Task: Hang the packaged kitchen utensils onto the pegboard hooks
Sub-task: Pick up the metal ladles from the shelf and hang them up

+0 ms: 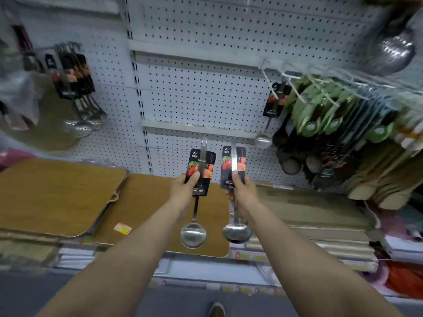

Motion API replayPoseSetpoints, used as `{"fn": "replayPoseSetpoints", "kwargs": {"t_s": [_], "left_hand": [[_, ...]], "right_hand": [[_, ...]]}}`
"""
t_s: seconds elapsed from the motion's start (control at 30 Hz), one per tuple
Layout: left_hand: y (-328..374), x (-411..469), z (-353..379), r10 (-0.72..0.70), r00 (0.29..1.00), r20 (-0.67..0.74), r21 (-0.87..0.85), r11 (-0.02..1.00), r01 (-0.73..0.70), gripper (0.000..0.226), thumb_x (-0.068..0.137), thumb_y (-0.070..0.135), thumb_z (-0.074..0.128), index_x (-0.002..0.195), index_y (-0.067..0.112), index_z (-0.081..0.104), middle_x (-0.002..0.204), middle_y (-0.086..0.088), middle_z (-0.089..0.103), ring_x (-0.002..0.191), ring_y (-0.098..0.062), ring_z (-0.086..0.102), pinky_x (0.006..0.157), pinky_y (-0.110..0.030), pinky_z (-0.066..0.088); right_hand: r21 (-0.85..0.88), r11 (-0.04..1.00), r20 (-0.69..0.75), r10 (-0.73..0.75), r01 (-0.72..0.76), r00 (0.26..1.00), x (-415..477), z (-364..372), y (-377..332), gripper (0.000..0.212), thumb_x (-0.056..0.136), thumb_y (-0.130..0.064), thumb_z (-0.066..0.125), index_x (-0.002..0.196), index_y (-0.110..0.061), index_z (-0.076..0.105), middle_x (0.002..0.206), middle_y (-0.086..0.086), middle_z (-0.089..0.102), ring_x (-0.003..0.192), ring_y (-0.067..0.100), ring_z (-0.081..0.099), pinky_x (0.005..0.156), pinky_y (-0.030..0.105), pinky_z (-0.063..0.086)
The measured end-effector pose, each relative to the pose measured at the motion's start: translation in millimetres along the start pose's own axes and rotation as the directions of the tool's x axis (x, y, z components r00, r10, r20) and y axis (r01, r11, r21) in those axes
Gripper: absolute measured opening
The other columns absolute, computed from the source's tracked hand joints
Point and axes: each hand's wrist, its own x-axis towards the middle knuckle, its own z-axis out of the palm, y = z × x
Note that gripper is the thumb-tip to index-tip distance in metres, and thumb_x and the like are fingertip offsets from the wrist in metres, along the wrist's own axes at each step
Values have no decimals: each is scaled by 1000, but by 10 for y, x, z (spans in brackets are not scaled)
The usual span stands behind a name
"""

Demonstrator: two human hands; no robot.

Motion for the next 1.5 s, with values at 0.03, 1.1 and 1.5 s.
{"fn": "replayPoseSetpoints", "kwargs": {"t_s": [0.03,1.1,1.5], "left_hand": [[79,-84,42,22,1000,7,11,1000,-22,17,97,38,60,93,24,68,96,-3,75,97,-24,69,98,-47,51],[882,-233,1895,149,989,-16,-192,970,-149,14,87,25,72,101,21,71,105,-4,74,106,-23,65,100,-46,50],[831,64,2073,138,990,13,-139,981,-135,20,87,25,73,107,20,73,96,1,78,100,-20,70,95,-42,53]], "right_hand": [[13,1000,-5,-11,11,1000,-109,-75,-102,27,103,-43,52,112,-20,62,84,5,69,52,12,54,50,27,42],[11,973,35,-229,228,973,730,-1601,-977,26,101,-40,56,107,-16,63,98,10,76,75,26,76,72,37,60],[-140,966,36,-217,220,976,1468,-1429,-1298,61,101,-47,53,147,-8,46,146,10,53,133,31,50,111,43,40]]}}
